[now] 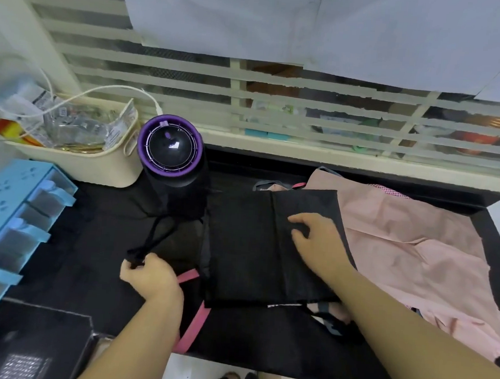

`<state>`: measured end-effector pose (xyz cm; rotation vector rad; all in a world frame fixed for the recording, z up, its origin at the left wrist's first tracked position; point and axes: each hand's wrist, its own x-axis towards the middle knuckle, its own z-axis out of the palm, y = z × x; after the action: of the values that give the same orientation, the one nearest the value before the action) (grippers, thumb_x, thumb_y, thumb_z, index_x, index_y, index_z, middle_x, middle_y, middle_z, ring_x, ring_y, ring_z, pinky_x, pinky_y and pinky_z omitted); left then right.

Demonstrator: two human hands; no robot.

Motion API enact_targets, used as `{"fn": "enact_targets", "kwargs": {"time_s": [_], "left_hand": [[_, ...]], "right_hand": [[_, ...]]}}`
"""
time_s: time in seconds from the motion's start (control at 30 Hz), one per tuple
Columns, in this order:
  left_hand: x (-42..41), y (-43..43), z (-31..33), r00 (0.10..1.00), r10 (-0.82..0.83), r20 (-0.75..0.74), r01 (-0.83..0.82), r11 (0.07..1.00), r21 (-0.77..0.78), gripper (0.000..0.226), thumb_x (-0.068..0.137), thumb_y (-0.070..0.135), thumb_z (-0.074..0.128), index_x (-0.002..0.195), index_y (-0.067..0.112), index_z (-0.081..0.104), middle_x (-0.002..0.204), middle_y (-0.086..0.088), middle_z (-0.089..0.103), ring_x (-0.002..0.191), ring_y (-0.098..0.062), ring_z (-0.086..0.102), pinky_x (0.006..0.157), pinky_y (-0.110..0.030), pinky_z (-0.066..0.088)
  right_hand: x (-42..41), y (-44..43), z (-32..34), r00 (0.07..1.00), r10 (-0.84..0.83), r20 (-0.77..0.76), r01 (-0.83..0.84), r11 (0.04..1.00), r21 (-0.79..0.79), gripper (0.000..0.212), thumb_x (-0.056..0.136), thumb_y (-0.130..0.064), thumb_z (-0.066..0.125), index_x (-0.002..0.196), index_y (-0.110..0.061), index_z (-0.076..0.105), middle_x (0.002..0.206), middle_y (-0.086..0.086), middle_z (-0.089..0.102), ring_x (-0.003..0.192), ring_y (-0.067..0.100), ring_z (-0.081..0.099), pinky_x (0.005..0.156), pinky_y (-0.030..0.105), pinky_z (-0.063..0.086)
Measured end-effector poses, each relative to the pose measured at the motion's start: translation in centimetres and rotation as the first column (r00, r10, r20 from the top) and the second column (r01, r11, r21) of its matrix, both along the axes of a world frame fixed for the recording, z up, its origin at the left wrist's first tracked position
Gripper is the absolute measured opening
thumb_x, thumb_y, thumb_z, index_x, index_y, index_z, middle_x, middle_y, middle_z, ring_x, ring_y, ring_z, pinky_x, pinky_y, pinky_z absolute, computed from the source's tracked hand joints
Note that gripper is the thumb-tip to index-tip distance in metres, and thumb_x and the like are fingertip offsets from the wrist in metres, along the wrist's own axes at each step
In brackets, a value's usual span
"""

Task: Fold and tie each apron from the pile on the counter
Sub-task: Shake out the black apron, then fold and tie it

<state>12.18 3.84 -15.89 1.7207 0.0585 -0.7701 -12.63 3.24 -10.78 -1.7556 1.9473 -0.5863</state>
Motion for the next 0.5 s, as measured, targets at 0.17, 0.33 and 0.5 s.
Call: {"fn": "enact_targets", "kwargs": {"time_s": [0.17,0.33,0.5], "left_hand": [[-0.7,-0.5,1.4,0.939,-0.207,0.274,0.144,0.962,0.231,0.071,0.093,0.009,0.053,0.151,0.005,0.012,0.150,-0.016,0.013,0.132,-0.034,0.025,0.102,-0.037,0.035],[-4.1,-0.9,1.7,0.594,-0.552,0.586,0.619,0.778,0.106,0.050,0.084,-0.005,0.051,0.133,0.008,0.049,0.135,-0.009,0.036,0.128,-0.026,0.037,0.106,-0.022,0.028],[-10.4,-0.9,1.0,-0.217,-0.749,0.626,0.931,0.033,0.363,0.046,0.095,0.017,0.051,0.141,0.015,0.043,0.150,-0.003,0.031,0.139,-0.020,0.028,0.112,-0.021,0.018]], "right_hand": [[-5.2,1.3,-2.3,0.880,-0.472,0.059,0.450,0.866,0.217,0.052,0.081,-0.020,0.068,0.129,-0.007,0.051,0.125,0.015,0.058,0.115,0.034,0.052,0.097,0.041,0.043],[-7.1,1.6,-3.0,0.796,-0.541,0.271,0.373,0.791,0.485,0.031,0.077,-0.017,0.077,0.104,-0.005,0.066,0.094,0.008,0.071,0.081,0.024,0.068,0.070,0.033,0.055],[-7.2,1.1,-1.2,0.775,-0.472,0.420,0.170,0.796,0.582,0.018,0.081,-0.006,0.072,0.098,-0.007,0.067,0.088,0.006,0.072,0.077,0.021,0.069,0.060,0.025,0.054]]}}
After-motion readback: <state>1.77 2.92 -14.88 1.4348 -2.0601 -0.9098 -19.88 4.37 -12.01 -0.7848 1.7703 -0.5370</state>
